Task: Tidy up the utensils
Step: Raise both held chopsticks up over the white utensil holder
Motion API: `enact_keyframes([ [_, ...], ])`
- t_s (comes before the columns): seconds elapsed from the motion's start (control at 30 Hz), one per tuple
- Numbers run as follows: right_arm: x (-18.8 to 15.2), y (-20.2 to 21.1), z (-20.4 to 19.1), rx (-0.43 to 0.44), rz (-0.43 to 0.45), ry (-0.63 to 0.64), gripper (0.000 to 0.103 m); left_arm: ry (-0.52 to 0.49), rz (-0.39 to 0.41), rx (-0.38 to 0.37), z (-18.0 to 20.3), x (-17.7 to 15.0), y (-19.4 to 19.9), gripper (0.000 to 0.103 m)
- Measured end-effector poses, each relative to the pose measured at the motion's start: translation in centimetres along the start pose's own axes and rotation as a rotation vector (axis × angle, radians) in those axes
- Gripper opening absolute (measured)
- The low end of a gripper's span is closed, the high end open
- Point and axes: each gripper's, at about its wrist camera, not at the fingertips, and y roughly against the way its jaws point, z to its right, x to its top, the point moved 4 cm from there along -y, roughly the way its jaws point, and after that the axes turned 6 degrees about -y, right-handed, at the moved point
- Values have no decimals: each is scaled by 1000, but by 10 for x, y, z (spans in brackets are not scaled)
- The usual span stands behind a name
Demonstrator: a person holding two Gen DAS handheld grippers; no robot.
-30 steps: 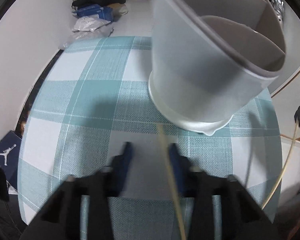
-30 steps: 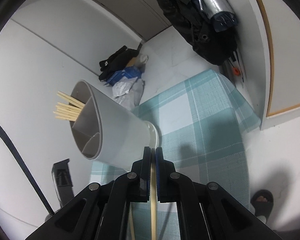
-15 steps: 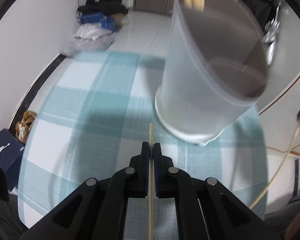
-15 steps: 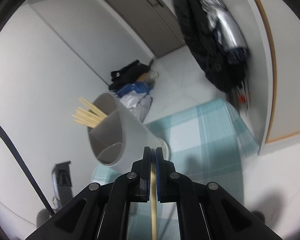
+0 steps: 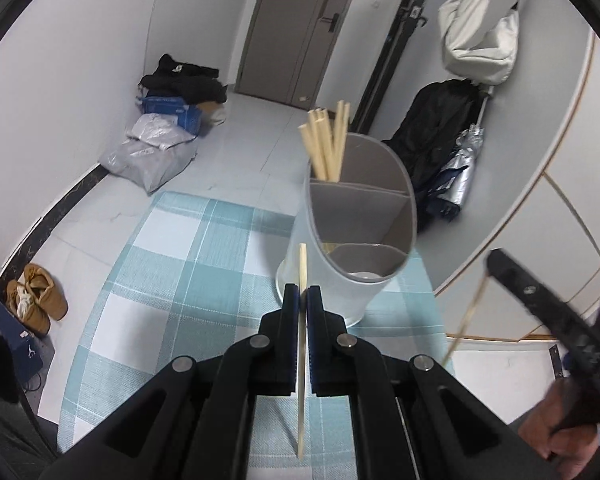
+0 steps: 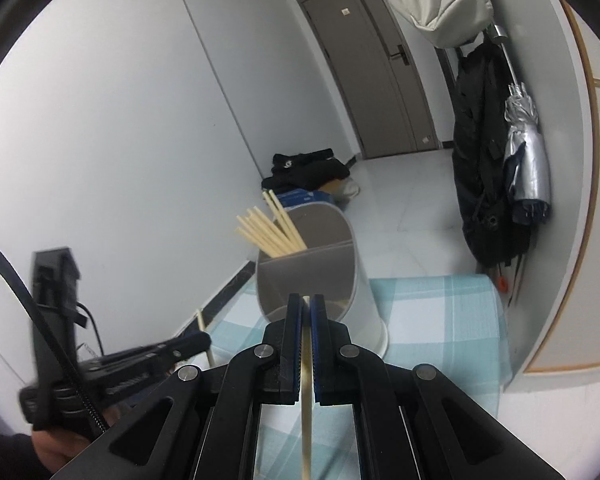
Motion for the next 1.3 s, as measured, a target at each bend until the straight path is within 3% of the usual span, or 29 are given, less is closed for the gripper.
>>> enact_keyframes([
  [0.33,0,-10,-18,-25,-1,61,3,-55,-4,-15,9,0,11,1],
  [0.6,23,-17,-29,-33,15,89,3,-84,-1,-24,13,10,25,1],
  [0.9,59,-9,-56,6,35,123,3,-110,84,-116,29,60,67,1],
  [1.3,138,9,-72,31,97,142,3,-76,162,-176,34,128,77,1],
])
